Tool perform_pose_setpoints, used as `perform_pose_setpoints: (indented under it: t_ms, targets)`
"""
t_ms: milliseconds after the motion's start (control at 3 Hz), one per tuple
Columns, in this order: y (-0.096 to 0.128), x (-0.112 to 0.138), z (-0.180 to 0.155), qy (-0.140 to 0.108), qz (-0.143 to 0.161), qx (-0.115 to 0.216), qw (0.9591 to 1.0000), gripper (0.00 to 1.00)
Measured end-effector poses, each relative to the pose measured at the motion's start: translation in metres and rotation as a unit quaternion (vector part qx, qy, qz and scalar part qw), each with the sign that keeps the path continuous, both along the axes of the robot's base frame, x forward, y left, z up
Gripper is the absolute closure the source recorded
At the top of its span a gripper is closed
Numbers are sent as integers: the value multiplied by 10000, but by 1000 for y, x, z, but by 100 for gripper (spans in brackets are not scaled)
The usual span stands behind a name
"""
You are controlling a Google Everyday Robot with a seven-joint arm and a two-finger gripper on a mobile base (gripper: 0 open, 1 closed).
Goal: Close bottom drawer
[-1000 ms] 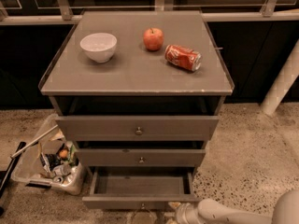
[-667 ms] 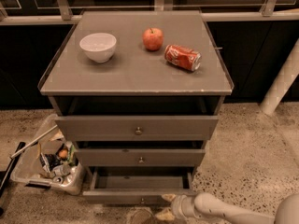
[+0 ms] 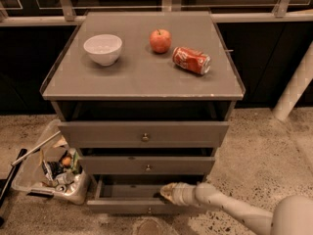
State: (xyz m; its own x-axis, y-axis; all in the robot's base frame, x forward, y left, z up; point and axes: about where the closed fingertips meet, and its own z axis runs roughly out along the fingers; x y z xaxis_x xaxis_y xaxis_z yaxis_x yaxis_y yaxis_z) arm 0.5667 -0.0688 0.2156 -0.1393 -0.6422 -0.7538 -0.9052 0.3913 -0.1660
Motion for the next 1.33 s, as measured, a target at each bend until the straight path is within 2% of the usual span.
perform_pose_setpoints:
  t_ms: [333, 667, 1000, 1333]
  targets:
    - [-14, 60, -4, -300, -273, -230, 9989, 100]
    - [-13, 55, -3, -301, -273, -230, 9989, 100]
    - [-23, 28, 22, -572, -145, -209, 9980, 100]
    - [-41, -48, 47, -633, 220, -131, 9977, 100]
